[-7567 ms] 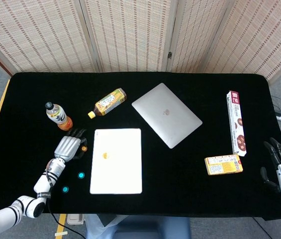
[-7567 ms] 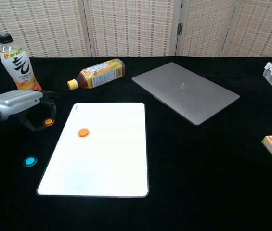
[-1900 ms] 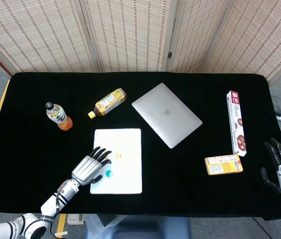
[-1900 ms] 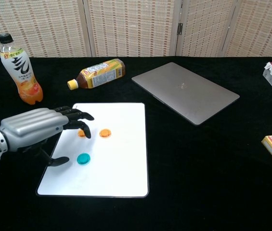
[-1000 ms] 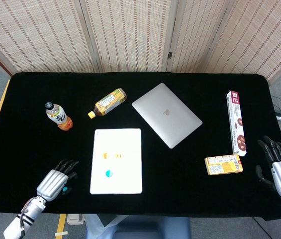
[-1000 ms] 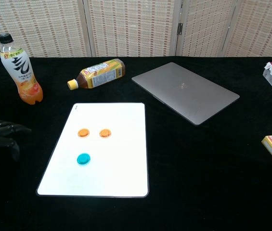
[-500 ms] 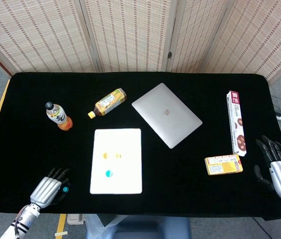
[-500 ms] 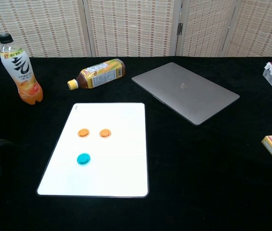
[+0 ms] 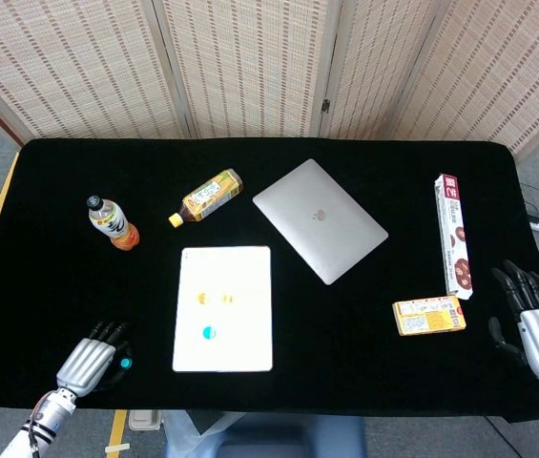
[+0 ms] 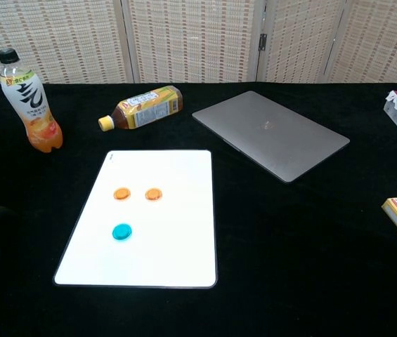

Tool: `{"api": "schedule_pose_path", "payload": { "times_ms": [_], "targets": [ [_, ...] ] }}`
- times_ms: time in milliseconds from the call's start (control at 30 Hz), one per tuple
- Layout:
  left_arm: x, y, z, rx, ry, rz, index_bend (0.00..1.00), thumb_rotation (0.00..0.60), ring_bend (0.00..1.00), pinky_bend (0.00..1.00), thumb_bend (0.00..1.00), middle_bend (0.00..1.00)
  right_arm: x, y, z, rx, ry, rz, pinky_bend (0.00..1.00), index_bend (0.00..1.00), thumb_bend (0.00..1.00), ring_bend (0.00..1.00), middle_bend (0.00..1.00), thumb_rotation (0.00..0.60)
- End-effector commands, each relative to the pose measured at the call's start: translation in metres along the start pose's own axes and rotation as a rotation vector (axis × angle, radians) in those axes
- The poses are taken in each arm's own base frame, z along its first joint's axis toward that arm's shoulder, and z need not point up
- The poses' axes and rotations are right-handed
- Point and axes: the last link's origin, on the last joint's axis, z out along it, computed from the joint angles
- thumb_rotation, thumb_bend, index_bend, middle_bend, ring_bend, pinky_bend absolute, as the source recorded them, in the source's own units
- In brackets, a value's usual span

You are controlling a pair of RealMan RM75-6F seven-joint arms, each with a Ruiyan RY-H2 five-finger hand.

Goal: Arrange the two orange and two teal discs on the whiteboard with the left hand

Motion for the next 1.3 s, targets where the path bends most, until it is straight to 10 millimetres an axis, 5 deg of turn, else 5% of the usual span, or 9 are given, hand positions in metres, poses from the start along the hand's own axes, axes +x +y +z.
{"api": "schedule_pose_path", "payload": {
  "times_ms": [33, 333, 633, 900, 1300],
  "targets": [
    [0.000, 0.000, 0.001, 0.002, -0.002, 0.001, 0.46, 0.600, 0.00, 0.00, 0.39, 0.09, 0.000, 0.000, 0.000, 0.000, 0.000, 0.000, 0.00, 0.00, 0.58, 0.00, 0.00, 0.600],
    [0.000, 0.000, 0.003, 0.000, -0.001, -0.006, 0.52, 0.600, 0.00, 0.00, 0.39, 0.10, -0.001, 0.000, 0.000, 0.000, -0.001, 0.001, 0.00, 0.00, 0.58, 0.00, 0.00, 0.600],
    [0.029, 0.014, 0.021, -0.076, 0.060, 0.006, 0.52, 0.600, 0.00, 0.00, 0.39, 0.11, 0.001, 0.001, 0.000, 0.000, 0.005, 0.001, 0.00, 0.00, 0.58, 0.00, 0.00, 0.600],
    [0.057, 0.050, 0.058, -0.200, 0.095, 0.017, 0.52, 0.600, 0.00, 0.00, 0.39, 0.11, 0.001, 0.005, -0.003, -0.011, 0.008, 0.006, 0.00, 0.00, 0.58, 0.00, 0.00, 0.600],
    [0.071, 0.112, 0.109, -0.330, 0.067, 0.011, 0.51, 0.600, 0.00, 0.00, 0.39, 0.11, -0.001, 0.010, -0.005, -0.032, 0.003, 0.010, 0.00, 0.00, 0.58, 0.00, 0.00, 0.600]
  ]
}}
